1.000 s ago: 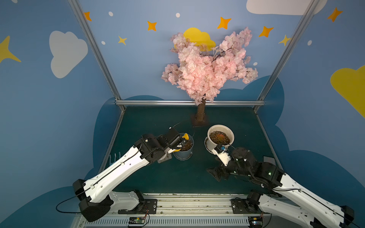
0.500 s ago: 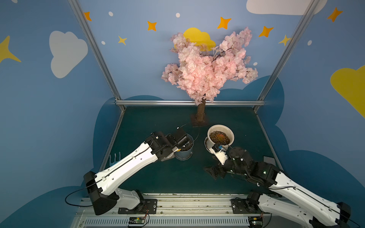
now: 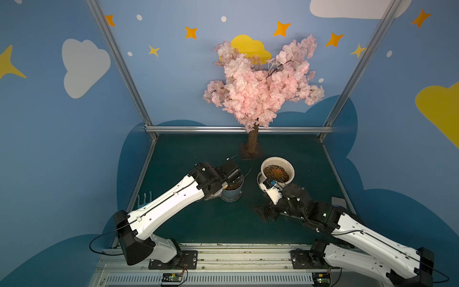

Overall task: Water the succulent around the soil edge
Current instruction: Water the soil of the potted plant with water.

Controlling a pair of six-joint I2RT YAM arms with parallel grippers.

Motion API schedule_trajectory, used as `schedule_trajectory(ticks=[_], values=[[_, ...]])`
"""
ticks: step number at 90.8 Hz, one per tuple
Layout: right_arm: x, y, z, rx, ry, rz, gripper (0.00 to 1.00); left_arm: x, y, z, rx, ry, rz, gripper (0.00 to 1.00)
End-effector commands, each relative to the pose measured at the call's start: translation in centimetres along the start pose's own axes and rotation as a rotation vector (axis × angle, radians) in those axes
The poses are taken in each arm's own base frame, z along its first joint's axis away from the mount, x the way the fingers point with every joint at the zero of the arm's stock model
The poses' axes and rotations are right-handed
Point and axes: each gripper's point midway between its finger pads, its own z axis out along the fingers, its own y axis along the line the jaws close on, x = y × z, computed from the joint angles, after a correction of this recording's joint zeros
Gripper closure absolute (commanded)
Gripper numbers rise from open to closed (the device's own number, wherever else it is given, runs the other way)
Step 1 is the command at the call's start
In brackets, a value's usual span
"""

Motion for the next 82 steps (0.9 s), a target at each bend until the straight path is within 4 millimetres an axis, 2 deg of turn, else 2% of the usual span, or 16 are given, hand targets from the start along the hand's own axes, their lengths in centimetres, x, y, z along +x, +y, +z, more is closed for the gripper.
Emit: schedule_trajectory(ticks=[1, 42, 82], values=[[-0.4, 0.1, 0.1, 0.000, -0.027, -0.015, 0.04, 0.4, 1.3, -0.4, -0.042, 0.017, -0.018, 0.97], [-0.3, -0.5, 0.7, 0.032, -0.005, -0.023, 0.04, 1.0, 1.5, -0.8, -0.041, 0.022, -0.027, 0.97], [-0.6, -0.6, 0.8, 0.040, -0.006, -0.016, 0.04, 2.3, 1.8, -0.9, -0.051, 0.052, -0.038, 0.97]])
